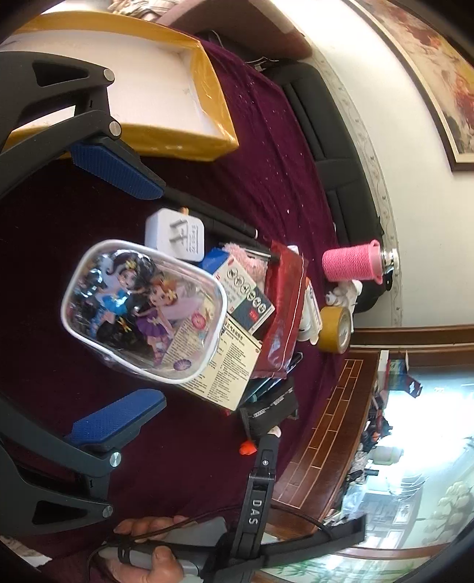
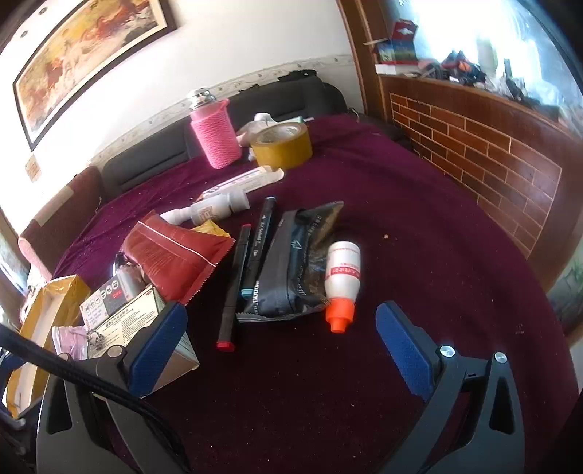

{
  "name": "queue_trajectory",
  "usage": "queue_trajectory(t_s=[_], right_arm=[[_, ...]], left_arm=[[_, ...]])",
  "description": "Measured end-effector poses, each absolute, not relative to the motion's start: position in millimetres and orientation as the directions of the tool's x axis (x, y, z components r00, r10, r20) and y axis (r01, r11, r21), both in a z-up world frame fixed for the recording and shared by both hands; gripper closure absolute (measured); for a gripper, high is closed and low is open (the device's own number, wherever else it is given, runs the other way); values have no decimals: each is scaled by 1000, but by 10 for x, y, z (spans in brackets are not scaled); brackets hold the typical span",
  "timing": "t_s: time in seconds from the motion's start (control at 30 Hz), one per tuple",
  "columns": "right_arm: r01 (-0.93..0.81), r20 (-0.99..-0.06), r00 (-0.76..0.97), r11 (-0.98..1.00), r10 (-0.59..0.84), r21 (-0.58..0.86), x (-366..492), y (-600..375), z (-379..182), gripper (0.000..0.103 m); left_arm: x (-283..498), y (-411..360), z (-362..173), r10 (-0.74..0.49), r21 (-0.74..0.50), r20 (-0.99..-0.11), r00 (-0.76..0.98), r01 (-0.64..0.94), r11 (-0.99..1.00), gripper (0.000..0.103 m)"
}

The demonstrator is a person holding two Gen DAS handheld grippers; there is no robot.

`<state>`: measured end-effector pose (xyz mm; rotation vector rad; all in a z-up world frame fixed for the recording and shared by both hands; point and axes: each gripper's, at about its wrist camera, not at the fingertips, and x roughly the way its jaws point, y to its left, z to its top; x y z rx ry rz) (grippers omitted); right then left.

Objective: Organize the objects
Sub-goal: 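Carry the clear cartoon pouch with the left gripper into the yellow tray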

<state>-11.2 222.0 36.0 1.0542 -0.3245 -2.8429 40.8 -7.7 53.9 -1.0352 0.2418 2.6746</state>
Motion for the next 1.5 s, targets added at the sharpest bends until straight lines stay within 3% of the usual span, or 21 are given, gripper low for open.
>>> queue_trajectory(t_s=[0.2, 0.27, 0.53, 0.73, 0.93, 1.07, 1.13, 1.2, 1.4, 1.47, 1.5], right_arm=[[35, -629, -759, -975, -168, 219, -101, 2187, 343, 0], [36, -626, -762, -976, -165, 214, -97, 2182, 342, 0], [28, -657, -740, -983, -143, 183, -159, 2172, 255, 0], [43, -677, -721, -984, -148, 170, -150, 2110, 261, 0], [232, -662, -614, -900, -429, 368, -52, 1712, 663, 0], [413, -652, -367, -744, -664, 526, -47, 1003, 768, 0], [423, -642, -246, -676, -726, 603, -71, 681, 681, 0], [387, -682, -213, -702, -699, 598, -104, 417, 564, 0], [283, -833, -365, -902, -415, 325, -287, -14, 351, 5], [255, -851, -412, -938, -326, 235, -349, -127, 365, 12], [241, -861, -411, -947, -298, 213, -417, -142, 363, 23]], left_arm=[[329, 142, 285, 162, 98, -735, -659, -339, -936, 6], [338, 156, 253, 138, 115, -751, -646, -332, -936, 32], [676, -252, 610, 238, -75, -688, -686, -259, -963, 32], [1113, -741, 1022, 211, -97, -622, -754, -193, -976, 32], [1393, -1322, 1151, 170, -147, -592, -788, -102, -984, 32], [1484, -1568, 1106, 147, -169, -576, -804, -59, -984, 32], [1505, -1678, 1061, 147, -187, -579, -802, -45, -981, 32], [1522, -1807, 1033, 146, -203, -578, -803, -31, -979, 32], [1523, -2117, 977, 136, -235, -570, -810, 3, -972, 32], [1512, -2184, 939, 139, -248, -572, -808, 9, -969, 31], [1517, -2211, 915, 142, -255, -574, -806, 11, -967, 31]])
